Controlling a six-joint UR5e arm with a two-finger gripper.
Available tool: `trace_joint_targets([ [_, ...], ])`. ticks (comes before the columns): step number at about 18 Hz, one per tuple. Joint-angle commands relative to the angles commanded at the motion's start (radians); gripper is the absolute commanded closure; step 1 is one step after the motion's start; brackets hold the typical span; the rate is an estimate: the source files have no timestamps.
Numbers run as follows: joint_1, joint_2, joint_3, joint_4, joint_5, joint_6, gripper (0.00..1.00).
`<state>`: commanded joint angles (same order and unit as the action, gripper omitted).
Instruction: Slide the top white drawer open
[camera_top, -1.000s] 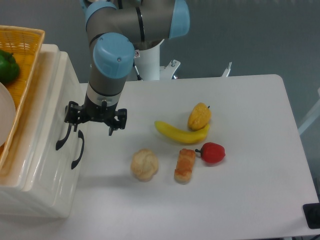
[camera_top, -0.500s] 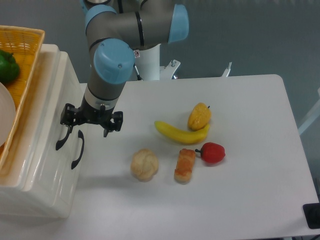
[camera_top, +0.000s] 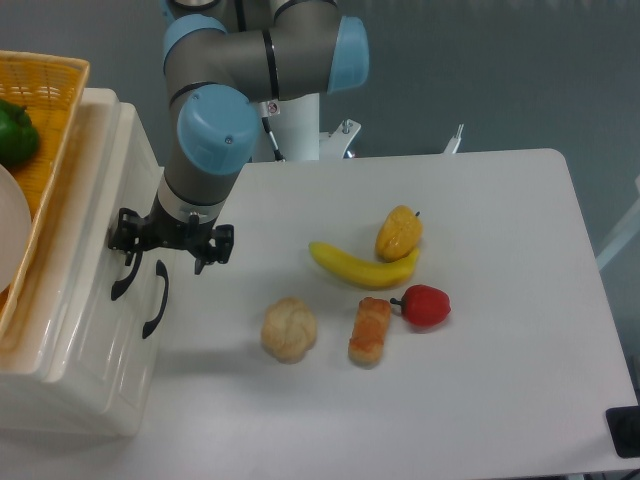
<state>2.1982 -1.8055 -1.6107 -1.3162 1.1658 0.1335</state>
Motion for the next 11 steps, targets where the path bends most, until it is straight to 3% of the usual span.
trace_joint_targets([
  [11, 0.000, 0.003, 0.002, -0.025, 0.009, -0.002, 0.00],
])
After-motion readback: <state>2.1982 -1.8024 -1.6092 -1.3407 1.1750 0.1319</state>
